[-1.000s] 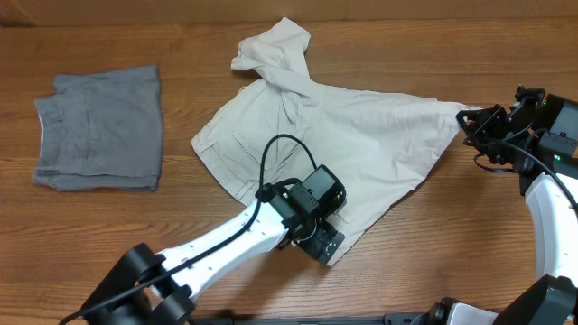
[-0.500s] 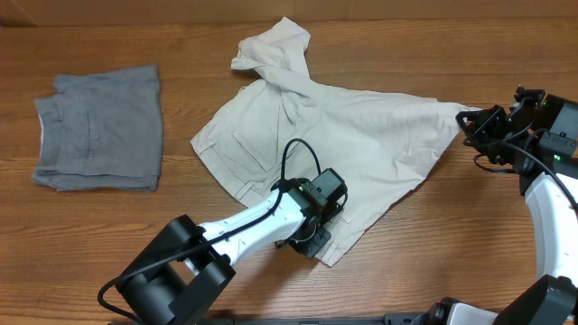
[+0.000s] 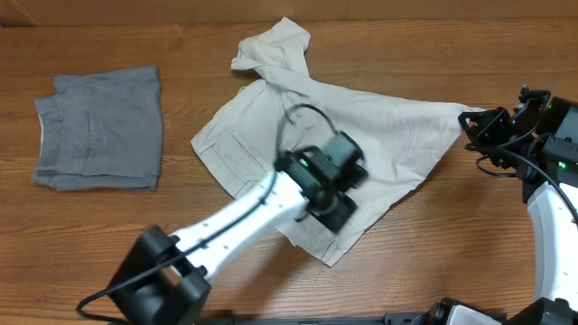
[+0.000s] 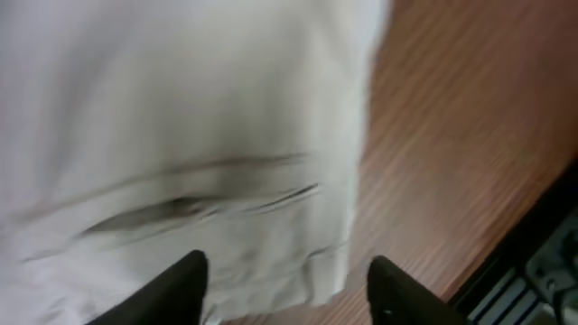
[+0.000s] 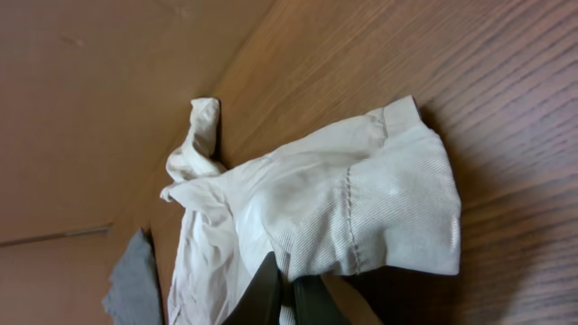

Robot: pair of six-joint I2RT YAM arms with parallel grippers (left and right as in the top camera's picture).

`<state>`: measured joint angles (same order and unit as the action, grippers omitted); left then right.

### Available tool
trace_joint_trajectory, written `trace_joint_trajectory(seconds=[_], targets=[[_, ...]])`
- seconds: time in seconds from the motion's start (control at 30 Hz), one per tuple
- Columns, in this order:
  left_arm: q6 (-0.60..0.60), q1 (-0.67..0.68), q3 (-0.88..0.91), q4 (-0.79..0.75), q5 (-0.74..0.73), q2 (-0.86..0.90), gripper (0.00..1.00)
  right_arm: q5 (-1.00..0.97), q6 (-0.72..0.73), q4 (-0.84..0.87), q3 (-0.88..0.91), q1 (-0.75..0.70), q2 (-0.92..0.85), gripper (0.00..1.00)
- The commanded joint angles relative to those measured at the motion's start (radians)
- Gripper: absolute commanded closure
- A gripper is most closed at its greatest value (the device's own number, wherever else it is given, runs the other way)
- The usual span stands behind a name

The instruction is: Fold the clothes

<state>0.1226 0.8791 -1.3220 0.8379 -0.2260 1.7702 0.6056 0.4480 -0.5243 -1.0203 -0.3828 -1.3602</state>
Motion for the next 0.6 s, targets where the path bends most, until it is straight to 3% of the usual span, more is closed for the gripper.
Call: trace_joint_trajectory(seconds=[0.0, 0.23, 0.4, 0.57], targets=[[-0.014, 0.101, -0.007, -0.015, 0.038, 0.087, 0.35, -0.024, -0.011, -0.006, -0.016, 0.001, 0.019, 0.96], [-0.013, 0.155, -0.136, 0.119, 0.106, 0.199, 0.31, -0.029, -0.011, -0.021, -0.015, 0.001, 0.019, 0.96], [-0.016, 0.153, -0.157, 0.216, 0.281, 0.216, 0.25, -0.029, -0.011, -0.029, -0.015, 0.001, 0.019, 0.96], [-0.098, 0.158, -0.153, 0.249, 0.235, 0.313, 0.29, -0.029, -0.011, -0.028, -0.015, 0.001, 0.019, 0.96]])
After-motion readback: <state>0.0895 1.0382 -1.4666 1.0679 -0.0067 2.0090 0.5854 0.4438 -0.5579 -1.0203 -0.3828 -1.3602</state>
